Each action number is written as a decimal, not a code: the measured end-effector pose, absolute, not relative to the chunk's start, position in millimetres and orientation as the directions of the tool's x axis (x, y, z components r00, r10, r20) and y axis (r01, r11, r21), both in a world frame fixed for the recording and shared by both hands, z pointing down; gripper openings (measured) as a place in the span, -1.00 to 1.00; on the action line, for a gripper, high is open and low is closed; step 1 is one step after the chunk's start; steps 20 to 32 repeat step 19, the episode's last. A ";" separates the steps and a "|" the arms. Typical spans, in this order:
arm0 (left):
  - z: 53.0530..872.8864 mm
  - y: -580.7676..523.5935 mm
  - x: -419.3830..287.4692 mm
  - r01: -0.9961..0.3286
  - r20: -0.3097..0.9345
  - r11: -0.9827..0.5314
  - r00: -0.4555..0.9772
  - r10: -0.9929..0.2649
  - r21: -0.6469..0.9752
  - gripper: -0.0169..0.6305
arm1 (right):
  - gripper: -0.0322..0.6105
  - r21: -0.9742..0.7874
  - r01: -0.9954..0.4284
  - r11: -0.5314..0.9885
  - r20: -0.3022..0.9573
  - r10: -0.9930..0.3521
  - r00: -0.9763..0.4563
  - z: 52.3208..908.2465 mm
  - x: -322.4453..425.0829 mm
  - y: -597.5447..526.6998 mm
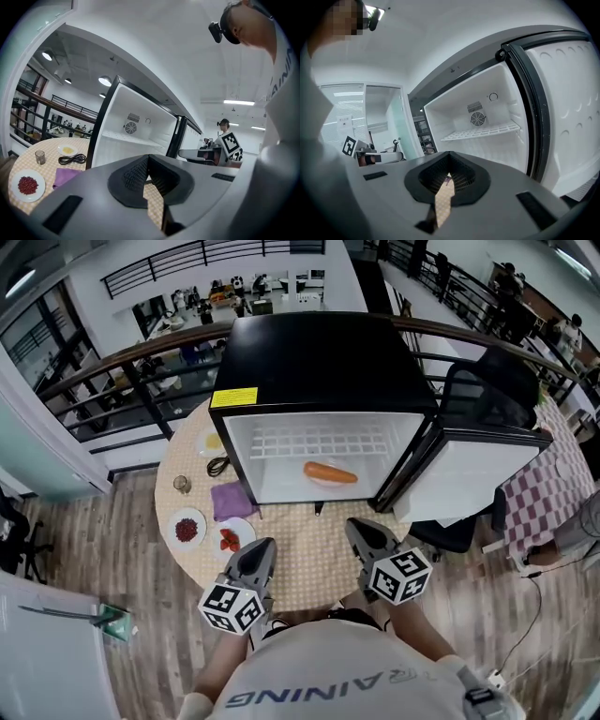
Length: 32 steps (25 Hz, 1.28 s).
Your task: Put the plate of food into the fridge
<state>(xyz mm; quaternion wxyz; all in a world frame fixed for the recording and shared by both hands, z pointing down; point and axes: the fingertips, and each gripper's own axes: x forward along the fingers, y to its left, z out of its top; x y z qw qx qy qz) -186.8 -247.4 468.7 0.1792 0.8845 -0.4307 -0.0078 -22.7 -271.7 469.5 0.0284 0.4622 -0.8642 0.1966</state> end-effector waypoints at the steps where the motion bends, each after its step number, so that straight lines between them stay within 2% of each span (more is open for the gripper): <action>1: 469.5 -247.1 -186.3 -0.757 0.141 -0.565 0.631 -0.763 0.329 -0.92 | -0.84 -0.315 -0.812 0.492 0.234 -0.789 -0.569 470.5 -21.7 -270.5; 32: 471.5 -236.3 -176.7 -0.768 0.145 -0.565 0.623 -0.769 0.303 -0.92 | -0.84 -0.287 -0.810 0.512 0.255 -0.774 -0.580 470.0 -19.0 -263.4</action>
